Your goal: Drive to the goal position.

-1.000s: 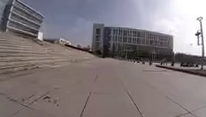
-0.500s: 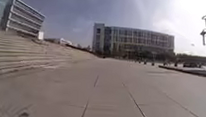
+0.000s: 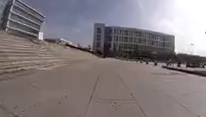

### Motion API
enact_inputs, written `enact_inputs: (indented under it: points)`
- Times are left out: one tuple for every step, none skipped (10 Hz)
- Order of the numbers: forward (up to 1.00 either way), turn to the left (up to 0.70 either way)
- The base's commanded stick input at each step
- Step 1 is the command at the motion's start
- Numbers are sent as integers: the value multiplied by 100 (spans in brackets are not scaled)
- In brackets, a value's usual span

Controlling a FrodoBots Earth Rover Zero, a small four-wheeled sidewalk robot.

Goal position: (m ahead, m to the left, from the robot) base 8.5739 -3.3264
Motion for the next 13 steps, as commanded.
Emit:
enact_inputs:
  points:
    - [100,0]
    - [100,0]
    - [100,0]
    - [100,0]
    - [100,0]
    - [100,0]
    - [100,0]
    - [100,0]
    - [100,0]
    - [100,0]
    - [100,0]
    - [100,-2]
    - [100,-10]
